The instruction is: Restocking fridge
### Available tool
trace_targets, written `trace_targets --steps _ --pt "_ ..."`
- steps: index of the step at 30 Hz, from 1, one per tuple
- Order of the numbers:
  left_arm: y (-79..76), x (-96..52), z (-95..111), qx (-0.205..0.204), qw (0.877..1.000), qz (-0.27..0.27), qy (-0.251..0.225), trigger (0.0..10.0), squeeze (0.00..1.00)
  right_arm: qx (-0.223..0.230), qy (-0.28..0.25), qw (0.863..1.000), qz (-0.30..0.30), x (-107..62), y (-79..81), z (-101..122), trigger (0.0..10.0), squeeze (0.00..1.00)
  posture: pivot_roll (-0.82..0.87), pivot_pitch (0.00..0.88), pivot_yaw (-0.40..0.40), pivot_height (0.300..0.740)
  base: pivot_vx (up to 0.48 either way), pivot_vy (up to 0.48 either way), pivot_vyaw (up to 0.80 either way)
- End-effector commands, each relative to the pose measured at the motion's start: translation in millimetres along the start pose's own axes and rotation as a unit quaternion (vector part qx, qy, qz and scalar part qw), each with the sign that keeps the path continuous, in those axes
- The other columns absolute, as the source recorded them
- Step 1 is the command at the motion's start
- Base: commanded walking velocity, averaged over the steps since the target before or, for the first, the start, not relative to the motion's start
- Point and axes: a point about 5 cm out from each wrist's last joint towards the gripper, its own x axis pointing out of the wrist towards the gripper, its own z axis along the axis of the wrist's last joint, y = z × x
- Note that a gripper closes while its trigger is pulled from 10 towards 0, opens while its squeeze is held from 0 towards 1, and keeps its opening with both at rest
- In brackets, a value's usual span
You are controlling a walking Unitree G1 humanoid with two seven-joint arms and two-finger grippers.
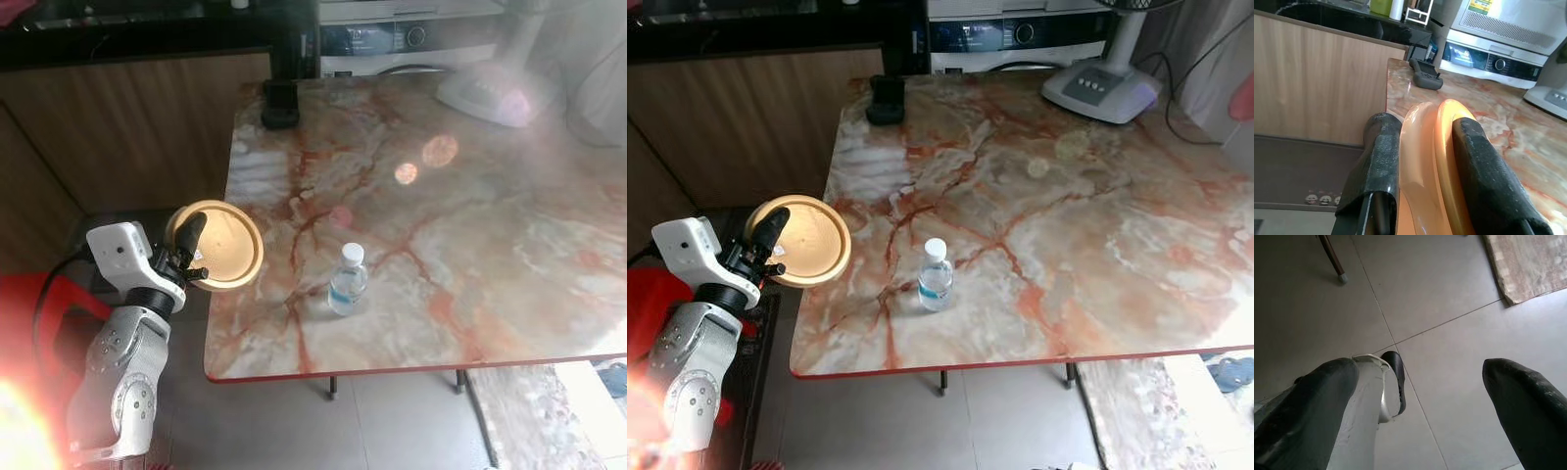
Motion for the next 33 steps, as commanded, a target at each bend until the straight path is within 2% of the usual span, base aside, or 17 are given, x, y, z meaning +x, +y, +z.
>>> trace_targets --steps 1,5,17,22,33 --pt "-2.0 1.7 9 0.01 1.0 -0.003 -0.016 10.0 0.0 0.011 0.004 1.0 -0.008 -1.5 -1.7 -4 10.0 0.0 0.11 0.077 0.047 0.74 0.0 0.0 0.0" --pt "-4.9 5.0 10 0.004 1.0 -0.001 -0.023 10.0 0.0 0.014 0.005 1.0 -0.009 -1.4 -0.2 -5 10.0 0.0 0.11 0.066 0.046 0.74 0.0 0.0 0.0" --pt "-3.2 -1.9 2 -0.001 1.0 0.014 -0.013 10.0 0.0 0.008 0.008 1.0 -0.007 -1.5 -2.2 -5 10.0 0.0 0.13 0.053 0.026 0.74 0.0 0.0 0.0" --pt "-7.0 -3.3 -5 0.007 1.0 -0.004 0.009 10.0 0.0 0.014 0.004 1.0 -0.008 -1.4 -2.1 -4 10.0 0.0 0.13 0.067 0.028 0.74 0.0 0.0 0.0" --pt "-6.7 -2.5 -6 0.011 1.0 0.002 0.008 10.0 0.0 0.024 0.004 1.0 -0.014 -1.1 -2.0 -4 10.0 0.0 0.13 0.089 0.026 0.74 -0.023 0.0 0.0"
